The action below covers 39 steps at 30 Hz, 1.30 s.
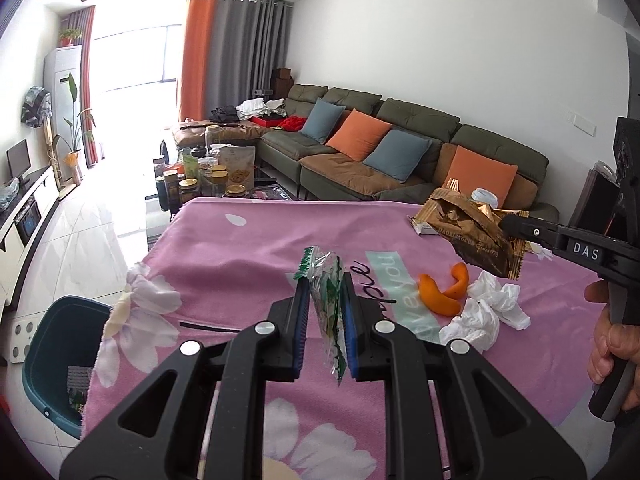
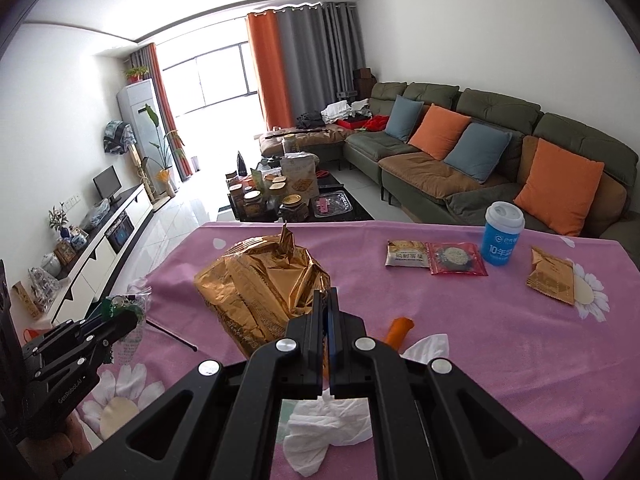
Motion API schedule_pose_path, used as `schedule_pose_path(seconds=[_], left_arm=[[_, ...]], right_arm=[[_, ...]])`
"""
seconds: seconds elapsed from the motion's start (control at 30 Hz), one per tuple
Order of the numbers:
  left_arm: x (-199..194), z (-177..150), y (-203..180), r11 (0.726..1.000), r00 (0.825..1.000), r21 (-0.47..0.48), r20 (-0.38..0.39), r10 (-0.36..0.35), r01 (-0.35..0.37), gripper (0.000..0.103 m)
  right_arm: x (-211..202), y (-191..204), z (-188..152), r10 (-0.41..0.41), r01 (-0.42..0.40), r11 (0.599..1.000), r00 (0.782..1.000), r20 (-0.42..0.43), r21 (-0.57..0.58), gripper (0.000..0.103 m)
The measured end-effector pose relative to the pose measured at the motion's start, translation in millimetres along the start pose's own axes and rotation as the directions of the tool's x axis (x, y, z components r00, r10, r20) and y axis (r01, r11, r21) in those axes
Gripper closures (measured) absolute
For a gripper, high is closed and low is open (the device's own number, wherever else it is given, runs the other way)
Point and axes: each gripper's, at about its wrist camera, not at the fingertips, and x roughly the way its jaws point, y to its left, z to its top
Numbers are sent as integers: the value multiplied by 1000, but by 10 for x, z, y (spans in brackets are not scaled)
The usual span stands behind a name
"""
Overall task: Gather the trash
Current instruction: 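Lift and carry the green wrapper and gold foil bag to the teal bin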
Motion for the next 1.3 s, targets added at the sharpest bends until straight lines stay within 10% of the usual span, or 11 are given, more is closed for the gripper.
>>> schedule_pose_path(seconds=[1.3], left_arm=[[-1233, -256, 1777, 924, 937, -184, 29, 347, -336, 87]], right_arm=[[399, 1840, 28, 269, -285, 930, 958, -97, -231, 102]])
